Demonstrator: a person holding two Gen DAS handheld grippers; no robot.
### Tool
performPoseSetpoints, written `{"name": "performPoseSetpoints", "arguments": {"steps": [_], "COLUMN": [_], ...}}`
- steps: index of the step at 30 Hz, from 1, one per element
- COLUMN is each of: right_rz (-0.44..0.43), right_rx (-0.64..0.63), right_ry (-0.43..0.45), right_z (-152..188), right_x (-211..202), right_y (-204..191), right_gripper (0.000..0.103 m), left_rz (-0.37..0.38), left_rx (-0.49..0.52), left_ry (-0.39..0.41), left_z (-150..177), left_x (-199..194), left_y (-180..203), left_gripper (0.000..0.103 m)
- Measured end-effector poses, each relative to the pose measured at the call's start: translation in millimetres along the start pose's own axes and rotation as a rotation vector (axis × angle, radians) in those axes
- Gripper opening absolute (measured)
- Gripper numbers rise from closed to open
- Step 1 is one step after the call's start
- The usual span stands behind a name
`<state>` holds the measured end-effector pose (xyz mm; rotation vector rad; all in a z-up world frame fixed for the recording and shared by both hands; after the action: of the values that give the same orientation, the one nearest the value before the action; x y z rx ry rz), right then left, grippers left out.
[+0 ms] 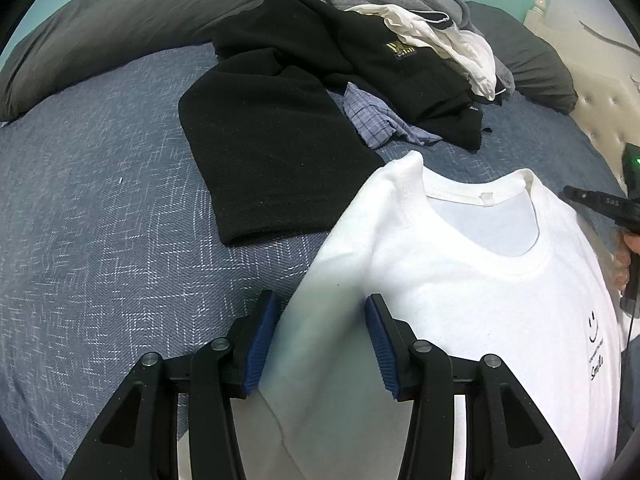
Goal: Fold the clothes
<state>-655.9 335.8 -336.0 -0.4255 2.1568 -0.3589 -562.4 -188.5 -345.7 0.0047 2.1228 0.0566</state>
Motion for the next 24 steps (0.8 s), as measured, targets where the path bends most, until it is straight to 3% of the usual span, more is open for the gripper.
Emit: {"name": "performPoseSetpoints", "arguments": {"steps": [4, 6, 8, 11, 13, 14, 15, 17, 24], "right_rz": [-0.025, -0.032, -0.032, -0.013, -0.005, -0.002, 0.002, 0.033, 0.119], "right_rx": [-0.011, -0.023, -0.042, -0.063, -0.085, -0.097, -0.108, -0.127, -0.121], "right_ry": [-0.013, -0.046, -0.089, -0.125, -0.141, -0.149, -0.156, -0.147, -0.104], "right_z": [3, 8, 16, 28, 35, 38, 42, 43, 36], "right_x": [-22, -31, -37, -41, -38, -36, -34, -33, -29], "right_y": [3, 6, 8, 12, 10, 9, 7, 6, 12], "right_gripper": [0.004, 0.020, 0.029, 0.029, 0.028, 0.022, 0.009, 0.002, 0.001], "left_rz": [-0.005, -0.005, -0.007, -0.013, -0.013, -0.013, -0.012, -0.011, 0.001], "left_rx": [-0.020, -0.031, -0.033, -0.029, -0.021, -0.017, -0.013, 0.001, 0.000], "left_ry": [0.005, 0.015, 0.016, 0.021, 0.021, 0.021, 0.021, 0.021, 0.025], "left_z": [-1, 0, 4, 10, 16, 19, 21, 25, 43], "left_x": [-12, -23, -34, -47, -56, -60, -64, -67, -72], "left_y": [-4, -7, -9, -11, -11, -11, -11, -8, -13], "left_gripper": [0.050, 0.050, 0.050, 0.050, 0.050, 0.050, 0.050, 0.050, 0.050]}}
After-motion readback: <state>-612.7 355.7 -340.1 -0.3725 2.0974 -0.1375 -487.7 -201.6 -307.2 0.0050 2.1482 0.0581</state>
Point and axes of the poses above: each gripper's, at about its wrist camera, not at the fingertips, and x roughly the way its jaws point, y to its right, z to its underside, the point moved 1 cm from there along x, roughly the way its jaws point, and after that the axes turned 6 degrees about -z, right-handed, at the moved point
